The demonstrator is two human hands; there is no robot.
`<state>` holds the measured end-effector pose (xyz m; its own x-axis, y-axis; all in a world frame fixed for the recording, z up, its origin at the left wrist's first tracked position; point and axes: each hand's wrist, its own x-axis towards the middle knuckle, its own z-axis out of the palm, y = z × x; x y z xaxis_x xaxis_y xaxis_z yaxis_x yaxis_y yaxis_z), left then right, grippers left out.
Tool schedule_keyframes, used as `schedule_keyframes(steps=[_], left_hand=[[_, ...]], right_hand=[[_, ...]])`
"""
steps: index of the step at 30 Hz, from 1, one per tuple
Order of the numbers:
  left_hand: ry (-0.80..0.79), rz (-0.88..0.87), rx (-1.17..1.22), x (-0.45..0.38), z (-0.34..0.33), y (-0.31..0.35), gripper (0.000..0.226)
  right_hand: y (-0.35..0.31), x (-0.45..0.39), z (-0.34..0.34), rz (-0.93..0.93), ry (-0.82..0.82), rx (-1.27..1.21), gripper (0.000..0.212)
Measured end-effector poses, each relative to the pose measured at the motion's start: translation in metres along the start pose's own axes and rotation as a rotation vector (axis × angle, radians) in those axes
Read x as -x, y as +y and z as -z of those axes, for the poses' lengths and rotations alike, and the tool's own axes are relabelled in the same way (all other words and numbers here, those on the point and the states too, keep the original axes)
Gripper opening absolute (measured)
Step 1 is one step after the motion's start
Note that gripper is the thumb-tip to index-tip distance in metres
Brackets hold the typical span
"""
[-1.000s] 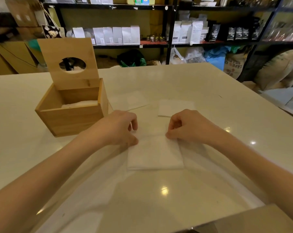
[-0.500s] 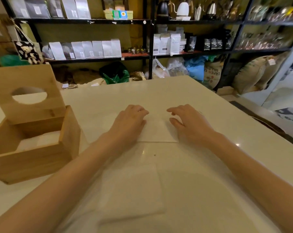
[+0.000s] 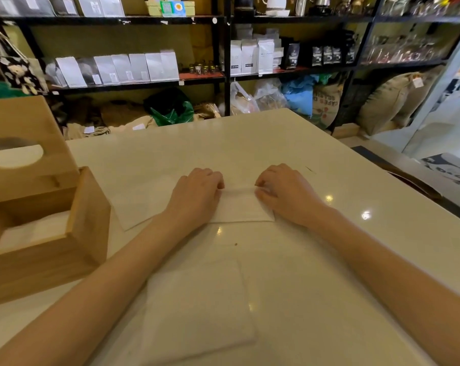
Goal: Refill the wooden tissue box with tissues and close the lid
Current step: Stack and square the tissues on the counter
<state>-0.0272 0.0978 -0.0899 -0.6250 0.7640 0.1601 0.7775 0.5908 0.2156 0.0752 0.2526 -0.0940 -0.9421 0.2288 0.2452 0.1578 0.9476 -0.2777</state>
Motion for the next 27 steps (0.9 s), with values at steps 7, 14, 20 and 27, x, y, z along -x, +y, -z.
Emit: schedule_keyframes(steps=[7,14,20,27], left_hand=[[-0.029,0.095,0.305,0.013,0.022,0.001,0.015],[0.013,0.015,0.323,0.055,0.066,0.002,0.013],[0.018,0.058,0.420,0.102,0.102,0.008,0.017],[-0.167,0.248,0.596,0.137,0.106,0.000,0.008]], right_hand=[[-0.013,0.006,0.016,-0.080,-0.020,-0.354,0.003],[-0.040,0.021,0.048,-0.012,0.012,-0.544,0.002],[-0.065,0.039,0.066,0.062,-0.063,-0.810,0.013],[-0.083,0.057,0.060,-0.008,-0.306,-0.886,0.007]])
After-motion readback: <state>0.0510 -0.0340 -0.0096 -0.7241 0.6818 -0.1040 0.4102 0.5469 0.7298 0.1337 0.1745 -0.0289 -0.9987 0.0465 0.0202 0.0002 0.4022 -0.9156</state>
